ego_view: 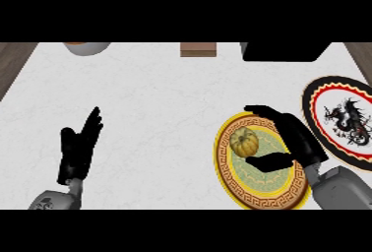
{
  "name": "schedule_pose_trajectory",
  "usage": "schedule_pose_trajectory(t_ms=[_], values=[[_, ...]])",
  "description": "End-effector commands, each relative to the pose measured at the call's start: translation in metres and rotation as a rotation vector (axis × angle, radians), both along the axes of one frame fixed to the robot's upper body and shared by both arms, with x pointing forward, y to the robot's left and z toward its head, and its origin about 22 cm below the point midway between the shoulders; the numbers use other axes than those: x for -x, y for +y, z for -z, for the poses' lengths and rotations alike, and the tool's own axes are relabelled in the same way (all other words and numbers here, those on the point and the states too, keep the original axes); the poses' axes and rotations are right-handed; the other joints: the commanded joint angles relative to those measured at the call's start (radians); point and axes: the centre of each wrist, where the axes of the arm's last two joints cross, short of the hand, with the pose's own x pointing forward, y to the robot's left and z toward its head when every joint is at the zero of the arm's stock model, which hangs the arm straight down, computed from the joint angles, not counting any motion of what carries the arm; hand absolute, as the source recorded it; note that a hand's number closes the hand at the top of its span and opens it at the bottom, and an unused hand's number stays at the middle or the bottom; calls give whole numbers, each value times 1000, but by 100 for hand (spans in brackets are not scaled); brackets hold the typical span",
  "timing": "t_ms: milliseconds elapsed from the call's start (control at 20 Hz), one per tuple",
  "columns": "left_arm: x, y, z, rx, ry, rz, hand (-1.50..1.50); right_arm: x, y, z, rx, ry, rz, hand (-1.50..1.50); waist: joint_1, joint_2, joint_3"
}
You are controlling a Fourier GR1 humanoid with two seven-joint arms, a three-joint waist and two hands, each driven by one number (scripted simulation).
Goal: Pick the squash from the plate and place it in the plate
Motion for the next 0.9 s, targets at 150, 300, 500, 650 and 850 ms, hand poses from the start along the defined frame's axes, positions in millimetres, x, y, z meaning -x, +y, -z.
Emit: schedule_pose_trajectory(t_ms=[150,300,500,650,850], values=[[5,-12,9,0,21,0,0,-17,19,-41,436,28,-35,-150,6,-1,-1],[3,-1,7,12,14,-1,0,-25,39,-67,558,98,-68,-150,9,0,-1],[0,-5,4,-24,4,15,0,-40,76,-59,647,264,-97,-150,13,4,-1],[5,12,5,-13,22,10,0,-41,83,-53,701,405,-128,-150,6,2,-1],[-2,-16,-9,0,7,-9,0,-44,92,-53,749,503,-148,-150,-4,0,1]])
